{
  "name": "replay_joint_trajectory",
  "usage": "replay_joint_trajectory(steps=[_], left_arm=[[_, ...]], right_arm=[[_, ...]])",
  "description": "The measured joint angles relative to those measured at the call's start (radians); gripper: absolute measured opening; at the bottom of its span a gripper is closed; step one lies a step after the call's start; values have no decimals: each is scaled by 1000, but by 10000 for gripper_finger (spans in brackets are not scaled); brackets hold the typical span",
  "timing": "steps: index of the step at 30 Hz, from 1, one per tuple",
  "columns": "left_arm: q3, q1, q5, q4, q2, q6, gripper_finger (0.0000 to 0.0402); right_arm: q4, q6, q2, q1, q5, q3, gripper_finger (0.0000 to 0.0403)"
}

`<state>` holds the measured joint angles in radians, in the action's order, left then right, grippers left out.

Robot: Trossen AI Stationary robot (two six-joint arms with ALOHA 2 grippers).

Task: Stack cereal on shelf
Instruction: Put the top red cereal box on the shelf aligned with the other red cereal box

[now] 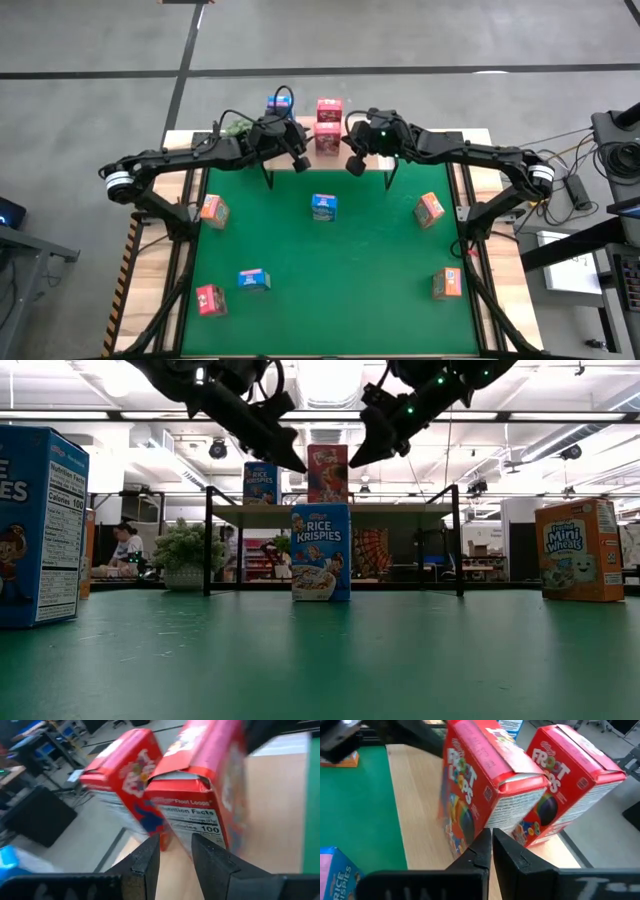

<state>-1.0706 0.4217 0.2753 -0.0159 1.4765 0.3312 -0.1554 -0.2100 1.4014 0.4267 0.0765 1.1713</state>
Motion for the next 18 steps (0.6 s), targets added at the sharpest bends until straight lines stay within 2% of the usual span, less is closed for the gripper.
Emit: replay_joint_trajectory(steps=[8,14,16,18], left_arm=[[0,-1,25,24,-2,-12,96],[0,-15,22,144,-16,-60,96],[0,-21,-15,184,-16,-61,96],[0,-22,-116,192,-13,-59,96]], right_arm=[[-40,17,-2,1,2,0,9],[-135,53,-2,0,1,-1,9],[-146,55,0,-6,0,-8,9],[-144,55,6,-15,-6,-18,9]])
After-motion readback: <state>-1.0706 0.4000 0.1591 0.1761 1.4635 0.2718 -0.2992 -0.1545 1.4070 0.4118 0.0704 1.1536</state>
